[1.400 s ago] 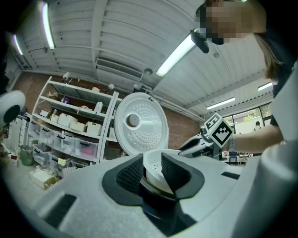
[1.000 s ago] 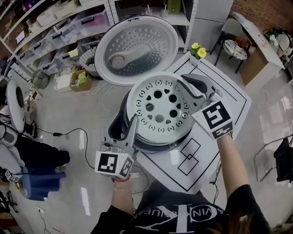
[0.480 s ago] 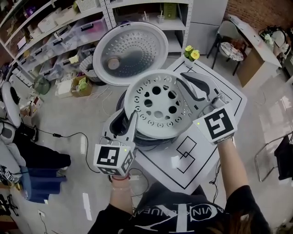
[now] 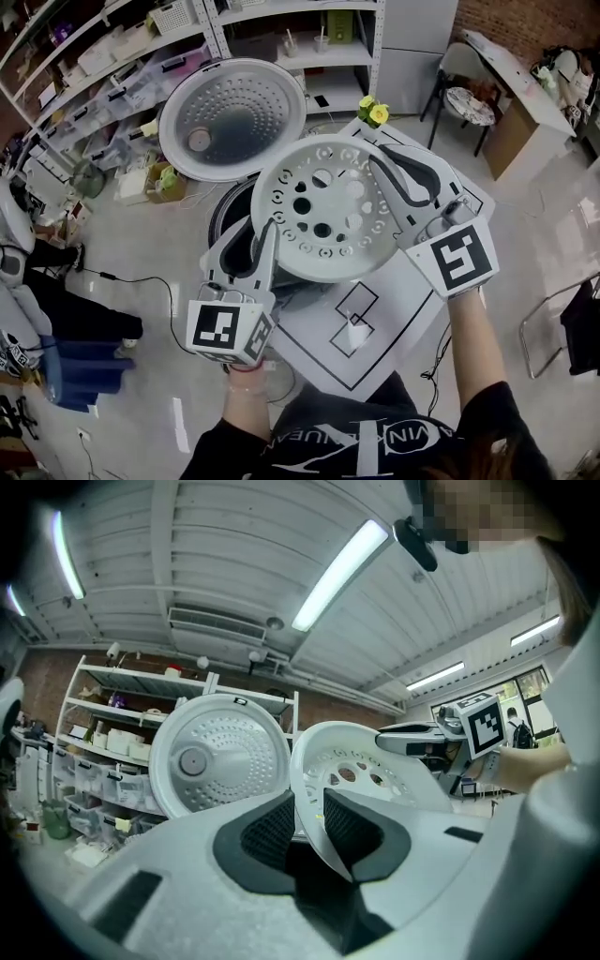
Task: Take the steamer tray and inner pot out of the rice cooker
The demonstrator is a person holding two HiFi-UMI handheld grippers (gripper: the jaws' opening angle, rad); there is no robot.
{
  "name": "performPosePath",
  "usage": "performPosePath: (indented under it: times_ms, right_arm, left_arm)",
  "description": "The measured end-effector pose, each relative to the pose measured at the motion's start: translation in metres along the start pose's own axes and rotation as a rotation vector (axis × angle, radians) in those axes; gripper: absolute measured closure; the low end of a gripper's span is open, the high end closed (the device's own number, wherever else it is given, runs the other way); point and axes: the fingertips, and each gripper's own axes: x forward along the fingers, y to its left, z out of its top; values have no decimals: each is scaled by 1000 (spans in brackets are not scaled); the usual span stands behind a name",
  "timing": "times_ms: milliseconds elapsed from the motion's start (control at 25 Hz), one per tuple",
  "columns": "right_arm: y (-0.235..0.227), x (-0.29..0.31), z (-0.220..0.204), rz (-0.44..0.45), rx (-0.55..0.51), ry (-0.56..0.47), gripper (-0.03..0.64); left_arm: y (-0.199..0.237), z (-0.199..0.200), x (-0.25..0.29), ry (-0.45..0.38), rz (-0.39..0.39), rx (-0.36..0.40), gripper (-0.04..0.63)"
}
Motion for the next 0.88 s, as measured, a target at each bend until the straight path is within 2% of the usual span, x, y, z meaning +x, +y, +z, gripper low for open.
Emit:
performPosePath:
  times_ms: [240,440,600,880]
  right_arm:
    - [-48,-40,-27,-29,50,-13,568]
    - [-93,-73,-71,-69,115,41,568]
    - [-121,-97,-119,-109,184,101,568]
    - [-147,-123,-215,-118,252,203,568]
  left_arm:
    - [-56,6,34,-22,-37,0,503]
    - [-104,6,75,-30,-103,-14,505]
    - [-138,-16,114,-5,-151,-5,506]
    - [-180,-71,168,78,-161,-57,511]
